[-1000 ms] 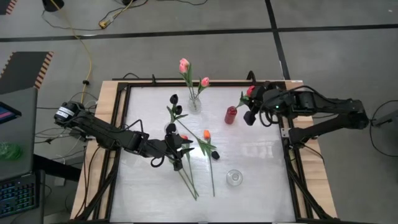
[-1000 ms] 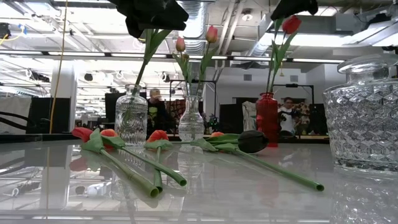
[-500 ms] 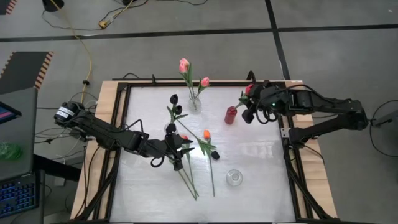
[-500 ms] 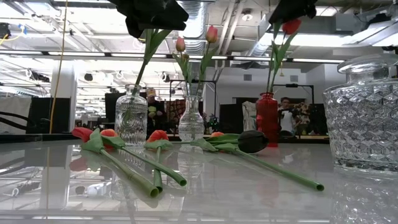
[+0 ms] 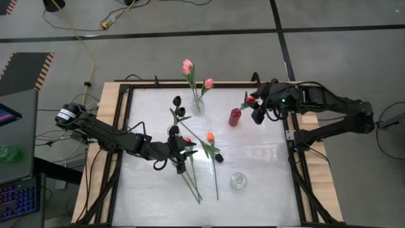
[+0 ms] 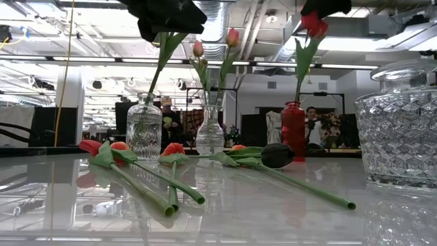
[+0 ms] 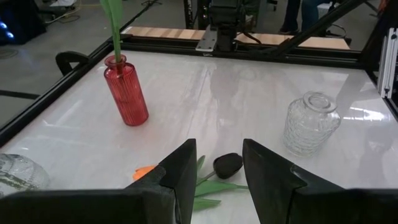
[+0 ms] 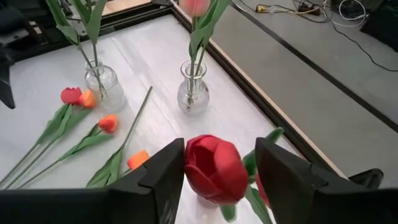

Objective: Sort flowers into vase by color
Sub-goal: Put the red tulip into the red vase

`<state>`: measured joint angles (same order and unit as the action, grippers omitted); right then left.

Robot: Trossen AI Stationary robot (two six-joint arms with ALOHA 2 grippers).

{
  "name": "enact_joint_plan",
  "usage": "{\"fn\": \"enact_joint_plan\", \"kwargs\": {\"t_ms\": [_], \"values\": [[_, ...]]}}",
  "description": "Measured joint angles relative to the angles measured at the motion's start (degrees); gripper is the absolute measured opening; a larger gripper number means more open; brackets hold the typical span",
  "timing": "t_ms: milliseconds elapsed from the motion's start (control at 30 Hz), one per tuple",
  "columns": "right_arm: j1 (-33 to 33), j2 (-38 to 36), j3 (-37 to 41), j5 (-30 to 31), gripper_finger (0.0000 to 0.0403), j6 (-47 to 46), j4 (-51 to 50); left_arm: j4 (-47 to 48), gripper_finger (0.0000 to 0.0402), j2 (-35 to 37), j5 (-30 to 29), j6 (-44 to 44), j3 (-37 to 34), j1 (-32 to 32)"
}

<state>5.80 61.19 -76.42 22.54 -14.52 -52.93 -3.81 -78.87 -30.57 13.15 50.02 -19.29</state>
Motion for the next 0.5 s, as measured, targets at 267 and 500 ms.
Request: {"fn": "enact_joint_plan", "kwargs": {"t_ms": [267,500], "values": [[-0.83,-0.04,-7.95,-0.15,0.0224,0.02,-4.51,0.48,0.0118,0.0,1.48,0.06,0.0,0.0],[-4.41,-0.2,-11.17,-0.17,0.0224,-0.02,-5.41,5.18,0.0118,0.0,6.29,8.37,0.0,-0.02]]}}
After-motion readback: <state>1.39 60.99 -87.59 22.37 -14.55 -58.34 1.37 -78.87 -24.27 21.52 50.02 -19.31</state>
